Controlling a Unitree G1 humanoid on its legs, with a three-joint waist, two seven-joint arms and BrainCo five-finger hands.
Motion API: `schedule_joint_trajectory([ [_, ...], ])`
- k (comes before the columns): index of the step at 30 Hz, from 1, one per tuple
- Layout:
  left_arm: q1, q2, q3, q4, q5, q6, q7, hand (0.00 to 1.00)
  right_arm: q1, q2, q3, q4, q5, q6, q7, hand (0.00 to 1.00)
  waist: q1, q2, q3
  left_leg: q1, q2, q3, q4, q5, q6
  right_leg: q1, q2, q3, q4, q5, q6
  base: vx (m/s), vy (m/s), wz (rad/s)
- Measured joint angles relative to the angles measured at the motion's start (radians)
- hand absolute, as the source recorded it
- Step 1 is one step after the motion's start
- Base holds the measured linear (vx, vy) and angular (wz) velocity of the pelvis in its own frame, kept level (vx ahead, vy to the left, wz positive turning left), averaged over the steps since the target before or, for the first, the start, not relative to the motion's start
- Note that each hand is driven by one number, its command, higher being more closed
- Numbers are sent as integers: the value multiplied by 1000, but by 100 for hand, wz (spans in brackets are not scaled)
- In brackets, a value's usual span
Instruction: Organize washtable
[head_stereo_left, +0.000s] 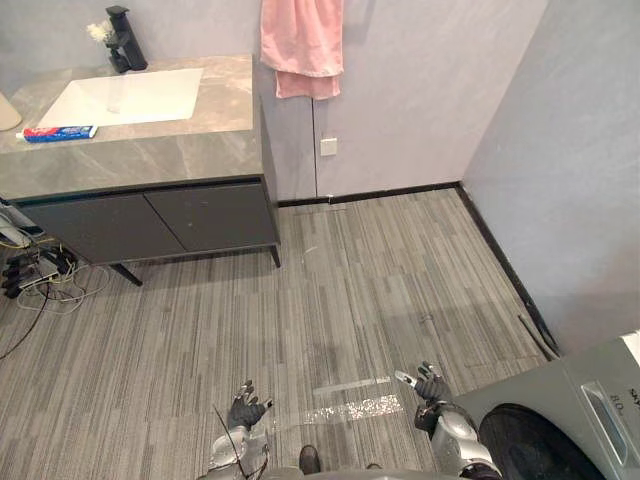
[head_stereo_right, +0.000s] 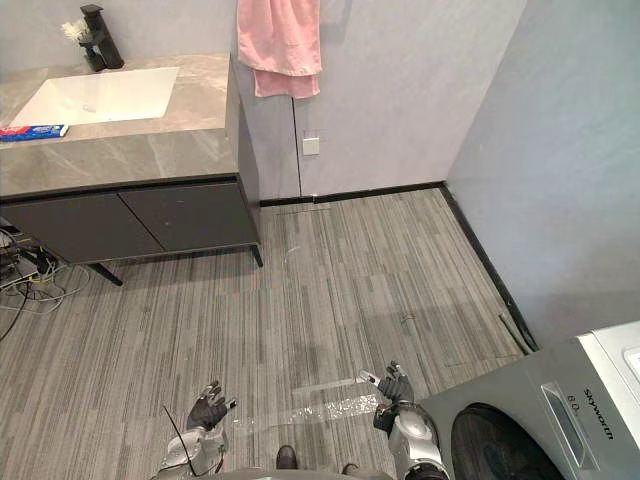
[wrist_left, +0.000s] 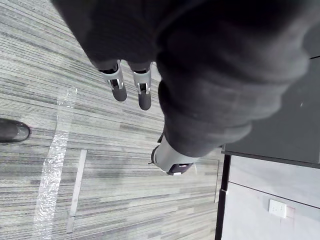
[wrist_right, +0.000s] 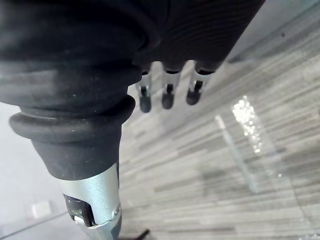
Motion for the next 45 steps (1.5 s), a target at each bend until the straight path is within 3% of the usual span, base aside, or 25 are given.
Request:
schedule_joint_trajectory([
  [10,37,-18,-27,0,0,-4,-1,0,16,2,0,-2,42,-1,3,0,-3,22,-2,1,4,3,-1,7,-10,-3,0,-1,14,-1,1,-59,-13,2],
  [16,55,-19,-27,1,-21,-7,3,0,35,4,2,6,141,-9,4,0,2,22,-3,-38,3,6,-1,5,-9,-49,-1,0,10,1,6,-87,17,0],
  [18,55,-19,-27,1,-21,-8,8,0,32,4,1,6,168,-14,3,0,5,21,-1,-66,3,23,0,-4,8,-88,-3,10,27,0,11,8,50,-22],
  [22,44,-8,-27,-20,-21,-8,20,0,10,2,2,6,198,-14,3,0,16,2,29,-76,-2,84,0,-32,47,-233,-45,35,292,-82,56,82,53,-33],
  [24,14,5,-28,-23,-20,-7,21,0,-4,2,2,5,215,-13,3,0,25,-2,62,-58,1,88,7,-38,56,-354,-74,30,541,-90,71,123,63,-18],
  [25,-4,15,-28,-27,-20,-6,21,0,-3,1,5,6,215,-9,4,0,24,-4,72,-49,5,80,7,-42,61,-380,-79,28,577,-112,60,179,30,15],
  [28,-51,26,-25,-37,-21,-8,23,0,-10,0,12,5,214,-4,4,0,24,14,90,-28,55,47,7,-75,29,-434,-82,-15,478,-124,60,246,-19,20],
  [30,-65,32,-26,-38,-18,-8,23,0,-19,0,14,3,213,-3,4,0,24,26,107,-4,96,39,8,-102,1,-468,-90,-38,366,-80,74,328,-65,11],
  [31,-65,33,-26,-38,-15,-6,22,0,-12,0,15,3,209,1,4,0,22,16,112,31,110,38,8,-130,-39,-496,-111,-60,282,-15,91,456,-121,4],
  [32,-64,33,-26,-39,-10,-6,22,0,-7,0,15,3,205,3,4,0,18,7,118,50,111,36,10,-145,-51,-505,-124,-60,256,10,98,551,-198,18],
  [34,-59,40,-27,-40,0,-6,21,0,19,-2,31,-5,186,14,3,0,-4,-30,124,93,132,23,72,-215,-97,-513,-145,-50,229,63,75,542,-273,46],
  [35,-46,41,-28,-47,1,-5,20,0,35,-3,38,-13,183,14,4,0,-16,-32,121,96,162,14,115,-258,-119,-510,-134,-57,262,62,65,597,-381,75],
  [36,-27,50,-27,-65,0,-6,19,0,55,3,52,-17,182,15,6,0,-26,-47,108,67,188,-2,243,-308,-150,-513,-119,-60,310,103,39,610,-412,67],
  [37,-26,50,-27,-65,0,-3,19,0,57,2,56,-11,180,15,7,0,-27,-43,109,28,219,6,346,-318,-165,-512,-104,-61,338,119,10,621,-456,27],
  [38,-19,37,-20,-73,-14,0,19,0,47,-8,61,-1,175,19,6,0,-6,-14,95,-61,309,28,571,-300,-150,-478,-44,-77,326,89,-34,785,-519,-38],
  [39,-8,21,-12,-73,-38,3,19,0,38,-23,83,-3,174,19,5,0,11,31,99,-145,391,33,788,-210,-90,-431,23,-76,294,70,-72,657,-422,-64],
  [41,-2,-12,-2,-72,-50,18,17,0,10,-37,102,0,175,18,6,0,33,58,106,-234,453,27,1046,-184,-71,-336,80,-41,231,54,-101,737,-385,-71],
  [42,-6,-21,3,-71,-55,20,14,0,1,-40,111,5,173,18,7,0,31,50,114,-254,452,32,1137,-185,-72,-239,91,-19,184,51,-106,668,-343,-49],
  [45,-8,-22,4,-88,-60,12,-6,0,-3,-44,111,7,153,11,7,0,31,11,125,-291,426,96,1141,-207,-88,-45,83,28,108,51,-105,555,-220,-14],
])
